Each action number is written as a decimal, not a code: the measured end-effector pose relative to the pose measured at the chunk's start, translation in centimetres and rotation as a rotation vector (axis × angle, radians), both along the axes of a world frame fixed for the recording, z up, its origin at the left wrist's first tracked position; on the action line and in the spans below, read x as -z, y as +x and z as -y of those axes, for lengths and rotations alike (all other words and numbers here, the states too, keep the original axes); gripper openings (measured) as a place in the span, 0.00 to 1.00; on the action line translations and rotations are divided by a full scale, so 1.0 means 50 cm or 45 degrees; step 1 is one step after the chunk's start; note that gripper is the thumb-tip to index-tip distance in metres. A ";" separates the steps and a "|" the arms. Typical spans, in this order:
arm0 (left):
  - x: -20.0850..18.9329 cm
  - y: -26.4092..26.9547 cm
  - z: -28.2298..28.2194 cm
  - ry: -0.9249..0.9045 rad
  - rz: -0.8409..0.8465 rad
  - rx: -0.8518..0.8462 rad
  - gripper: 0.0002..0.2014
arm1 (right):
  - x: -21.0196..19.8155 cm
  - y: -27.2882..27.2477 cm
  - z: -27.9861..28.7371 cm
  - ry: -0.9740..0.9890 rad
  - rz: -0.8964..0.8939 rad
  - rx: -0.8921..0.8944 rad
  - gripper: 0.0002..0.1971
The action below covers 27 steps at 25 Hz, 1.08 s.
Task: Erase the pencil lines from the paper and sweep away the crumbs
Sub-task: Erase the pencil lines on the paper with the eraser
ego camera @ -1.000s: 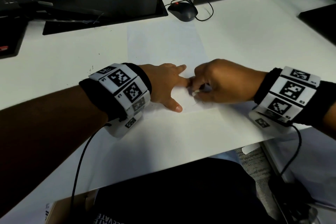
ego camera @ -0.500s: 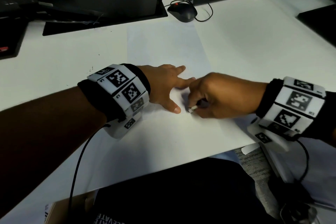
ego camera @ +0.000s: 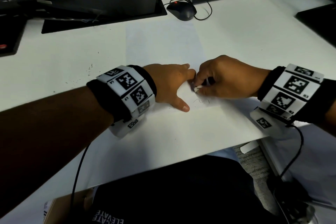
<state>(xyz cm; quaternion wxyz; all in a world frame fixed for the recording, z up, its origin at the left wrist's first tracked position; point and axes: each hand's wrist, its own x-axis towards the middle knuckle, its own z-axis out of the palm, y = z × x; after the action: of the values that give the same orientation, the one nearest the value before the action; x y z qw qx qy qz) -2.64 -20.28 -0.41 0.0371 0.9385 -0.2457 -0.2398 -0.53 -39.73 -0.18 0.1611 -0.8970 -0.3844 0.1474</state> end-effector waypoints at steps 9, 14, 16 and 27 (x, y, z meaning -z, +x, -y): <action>0.003 0.007 0.011 0.185 -0.019 0.053 0.34 | -0.006 -0.027 -0.013 -0.029 0.009 -0.157 0.08; 0.004 0.005 0.005 0.166 -0.019 0.050 0.34 | -0.002 -0.033 -0.013 -0.061 -0.032 -0.238 0.08; 0.005 0.006 0.005 0.183 -0.023 0.057 0.36 | -0.007 -0.024 -0.009 -0.078 -0.027 -0.190 0.08; 0.008 0.010 0.006 0.193 -0.043 0.062 0.41 | -0.004 -0.009 0.008 -0.020 -0.028 -0.175 0.06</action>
<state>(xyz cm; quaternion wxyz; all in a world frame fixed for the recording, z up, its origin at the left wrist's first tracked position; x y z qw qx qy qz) -2.12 -20.59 -0.81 -0.0358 0.9281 -0.2491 -0.2742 -0.97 -40.12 0.02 0.1476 -0.8680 -0.4422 0.1708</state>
